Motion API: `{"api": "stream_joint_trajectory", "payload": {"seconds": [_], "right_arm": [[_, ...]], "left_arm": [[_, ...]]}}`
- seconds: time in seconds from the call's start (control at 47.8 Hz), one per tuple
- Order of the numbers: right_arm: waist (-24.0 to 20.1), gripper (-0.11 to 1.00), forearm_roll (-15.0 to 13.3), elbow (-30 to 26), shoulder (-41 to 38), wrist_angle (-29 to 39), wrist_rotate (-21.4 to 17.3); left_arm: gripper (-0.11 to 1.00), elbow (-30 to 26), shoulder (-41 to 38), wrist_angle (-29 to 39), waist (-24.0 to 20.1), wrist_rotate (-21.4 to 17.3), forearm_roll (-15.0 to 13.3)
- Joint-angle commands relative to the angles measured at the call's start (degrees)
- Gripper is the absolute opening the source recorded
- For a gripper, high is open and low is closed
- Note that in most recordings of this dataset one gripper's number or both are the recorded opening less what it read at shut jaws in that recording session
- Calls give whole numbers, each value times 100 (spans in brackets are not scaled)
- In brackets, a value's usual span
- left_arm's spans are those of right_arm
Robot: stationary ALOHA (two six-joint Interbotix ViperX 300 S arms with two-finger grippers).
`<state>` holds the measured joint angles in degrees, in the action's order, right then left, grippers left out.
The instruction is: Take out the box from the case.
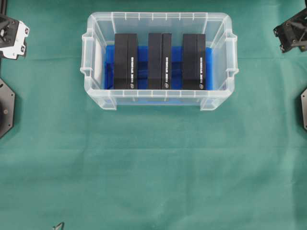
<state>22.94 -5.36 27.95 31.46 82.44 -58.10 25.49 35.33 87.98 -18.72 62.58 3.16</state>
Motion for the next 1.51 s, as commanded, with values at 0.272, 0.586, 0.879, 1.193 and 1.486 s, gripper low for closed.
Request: {"api": "stream_joint_trajectory", "payload": {"seconds": [0.272, 0.586, 0.879, 1.193, 1.486], "right_arm": [[9, 93, -105, -44, 26, 62, -571], [0, 94, -70, -44, 26, 70, -633], [-35, 94, -9, -97, -53, -105, -993], [-299, 94, 35, -448, -642, -369, -1345], [-562, 93, 35, -1257, -1582, -668, -1564]], "left_arm": [[86, -62, 35, 0, -18, 18, 9], [86, -62, 26, 9, -18, 44, 9], [86, -70, 9, 9, -18, 35, 9], [86, -79, 0, 9, -18, 26, 9], [86, -88, -9, 9, -18, 26, 9]]}}
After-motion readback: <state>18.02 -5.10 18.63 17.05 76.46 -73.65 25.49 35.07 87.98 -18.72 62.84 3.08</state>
